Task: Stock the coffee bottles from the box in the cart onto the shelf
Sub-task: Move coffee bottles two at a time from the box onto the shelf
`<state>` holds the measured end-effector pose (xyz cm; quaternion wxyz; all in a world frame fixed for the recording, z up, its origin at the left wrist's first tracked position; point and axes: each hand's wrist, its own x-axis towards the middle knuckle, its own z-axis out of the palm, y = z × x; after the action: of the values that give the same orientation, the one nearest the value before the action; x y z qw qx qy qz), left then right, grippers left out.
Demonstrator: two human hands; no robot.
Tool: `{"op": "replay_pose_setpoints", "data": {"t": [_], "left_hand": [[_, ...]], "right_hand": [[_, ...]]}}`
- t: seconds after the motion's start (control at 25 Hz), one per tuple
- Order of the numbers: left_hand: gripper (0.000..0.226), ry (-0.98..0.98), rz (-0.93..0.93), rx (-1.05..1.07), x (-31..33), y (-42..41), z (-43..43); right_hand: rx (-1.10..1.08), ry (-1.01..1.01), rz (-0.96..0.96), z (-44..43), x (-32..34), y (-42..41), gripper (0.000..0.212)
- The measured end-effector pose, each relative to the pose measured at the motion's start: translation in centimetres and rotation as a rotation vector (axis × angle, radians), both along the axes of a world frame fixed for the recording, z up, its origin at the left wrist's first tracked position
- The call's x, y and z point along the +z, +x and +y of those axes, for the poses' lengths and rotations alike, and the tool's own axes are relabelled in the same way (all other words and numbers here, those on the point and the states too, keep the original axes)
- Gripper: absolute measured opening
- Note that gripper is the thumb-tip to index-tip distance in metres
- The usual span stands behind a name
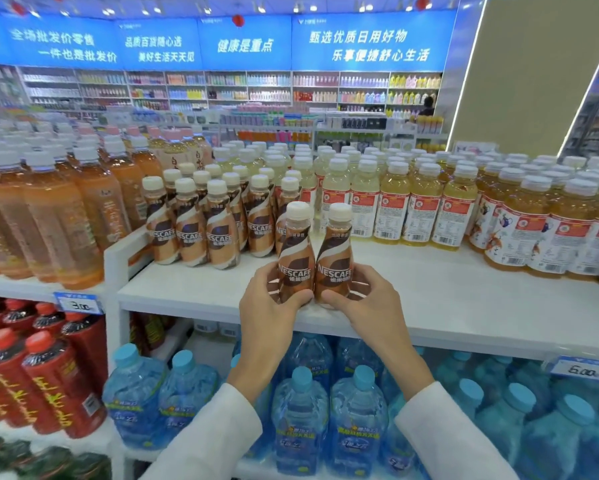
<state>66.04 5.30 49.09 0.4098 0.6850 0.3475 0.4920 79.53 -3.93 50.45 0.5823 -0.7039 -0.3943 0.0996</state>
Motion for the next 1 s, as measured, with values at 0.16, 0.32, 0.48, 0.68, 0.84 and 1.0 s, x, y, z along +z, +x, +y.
{"op": "replay_pose_setpoints", "data": {"t": [0.16, 0.32, 0.48, 0.68, 0.84, 1.0], "left_hand": [[0.052, 0.029, 0.08, 0.11, 0.5, -1.3, 4.0], [0.058, 0.056, 0.197, 0.219, 1.2, -0.9, 7.1], [0.052, 0.029, 0.13, 0.276, 1.0, 0.0, 7.7], [0.043, 0.043, 0.151, 0.303, 0.6, 0.4, 8.4], [0.039, 0.05, 0.159, 0.305, 0.5, 0.5, 8.6], [0.042, 0.039, 0.139, 0.308, 0.3, 0.5, 8.8]], "right_hand": [[0.039, -0.013, -0.034, 4.2, 0.4, -2.1, 0.052], [0.049, -0.029, -0.036, 8.0, 0.8, -2.8, 0.053], [0.068, -0.046, -0.031, 9.7, 0.9, -2.5, 0.047], [0.06, -0.024, -0.051, 10.5, 0.6, -2.5, 0.052], [0.046, -0.03, -0.079, 10.9, 0.3, -2.2, 0.053], [0.041, -0.031, -0.097, 11.0, 0.1, -2.1, 0.055]]}}
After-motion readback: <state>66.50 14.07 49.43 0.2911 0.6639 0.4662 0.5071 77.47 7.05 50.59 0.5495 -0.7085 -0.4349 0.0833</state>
